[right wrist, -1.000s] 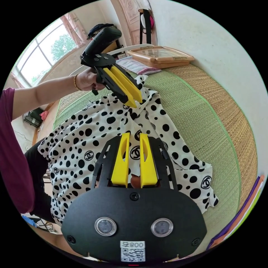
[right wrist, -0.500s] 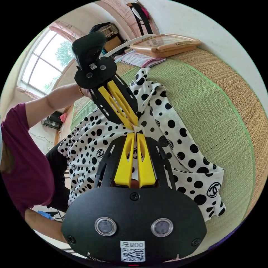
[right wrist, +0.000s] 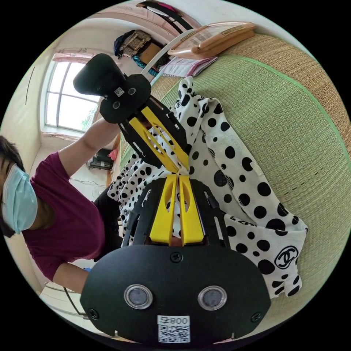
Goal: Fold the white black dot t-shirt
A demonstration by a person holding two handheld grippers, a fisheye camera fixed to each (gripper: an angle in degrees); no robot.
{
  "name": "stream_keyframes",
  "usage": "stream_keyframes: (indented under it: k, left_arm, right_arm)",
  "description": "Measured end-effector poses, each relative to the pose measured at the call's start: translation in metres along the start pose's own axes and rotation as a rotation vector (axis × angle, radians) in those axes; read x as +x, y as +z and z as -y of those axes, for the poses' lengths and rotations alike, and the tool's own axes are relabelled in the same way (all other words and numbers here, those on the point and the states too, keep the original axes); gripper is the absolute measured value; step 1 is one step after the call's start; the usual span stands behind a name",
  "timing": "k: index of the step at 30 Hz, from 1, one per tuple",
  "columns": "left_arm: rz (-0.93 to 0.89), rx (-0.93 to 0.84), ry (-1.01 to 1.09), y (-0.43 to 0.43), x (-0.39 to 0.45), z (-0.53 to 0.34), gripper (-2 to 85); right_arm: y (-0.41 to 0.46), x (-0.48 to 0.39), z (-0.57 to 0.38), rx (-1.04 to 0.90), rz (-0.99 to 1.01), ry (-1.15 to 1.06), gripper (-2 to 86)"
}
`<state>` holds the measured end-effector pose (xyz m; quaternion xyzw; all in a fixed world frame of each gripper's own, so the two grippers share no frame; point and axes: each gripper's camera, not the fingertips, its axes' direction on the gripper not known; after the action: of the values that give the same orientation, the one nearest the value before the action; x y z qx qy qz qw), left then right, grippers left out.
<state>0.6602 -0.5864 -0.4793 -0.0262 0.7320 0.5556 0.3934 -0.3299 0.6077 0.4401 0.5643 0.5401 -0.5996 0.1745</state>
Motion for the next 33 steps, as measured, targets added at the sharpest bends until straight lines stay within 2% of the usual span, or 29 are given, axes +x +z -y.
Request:
stream_keyframes:
  k: [5,9,12,17,20,23,26,28,33]
  left_arm:
    - [-0.139,-0.028,0.017,0.001,-0.014,0.0,2.0]
    - [-0.29,0.006,-0.063,-0.001,-0.046,-0.009,1.5]
    - [-0.332,0.027,-0.144,0.001,-0.067,-0.017,1.4]
    - [-0.304,0.032,-0.215,0.003,-0.078,-0.029,1.4]
    - [-0.283,0.049,-0.221,0.001,-0.076,-0.034,1.4]
    - [-0.297,0.049,-0.236,0.0,-0.076,-0.039,1.6]
    - [-0.288,0.052,-0.246,-0.006,-0.072,-0.046,2.0]
    - [-0.23,0.055,-0.253,-0.016,-0.064,-0.054,2.2]
    - [0.02,0.205,-0.347,-0.063,-0.037,-0.104,2.4]
  right_arm:
    - [-0.002,0.014,-0.007,0.032,0.053,0.016,0.7]
    - [-0.004,0.029,-0.016,0.096,0.107,0.036,0.7]
    - [-0.004,0.037,-0.026,0.143,0.111,0.063,0.7]
    - [-0.017,0.027,-0.056,0.283,-0.046,0.13,0.3]
    - [-0.018,0.0,-0.068,0.378,-0.101,0.082,0.1]
    - [0.009,-0.025,-0.059,0.347,-0.156,0.03,0.1]
    - [0.038,-0.026,-0.048,0.294,-0.276,0.071,0.0]
    - [0.045,-0.018,-0.052,0.326,-0.228,0.093,0.0]
    - [0.049,-0.009,-0.064,0.372,-0.161,0.111,0.1]
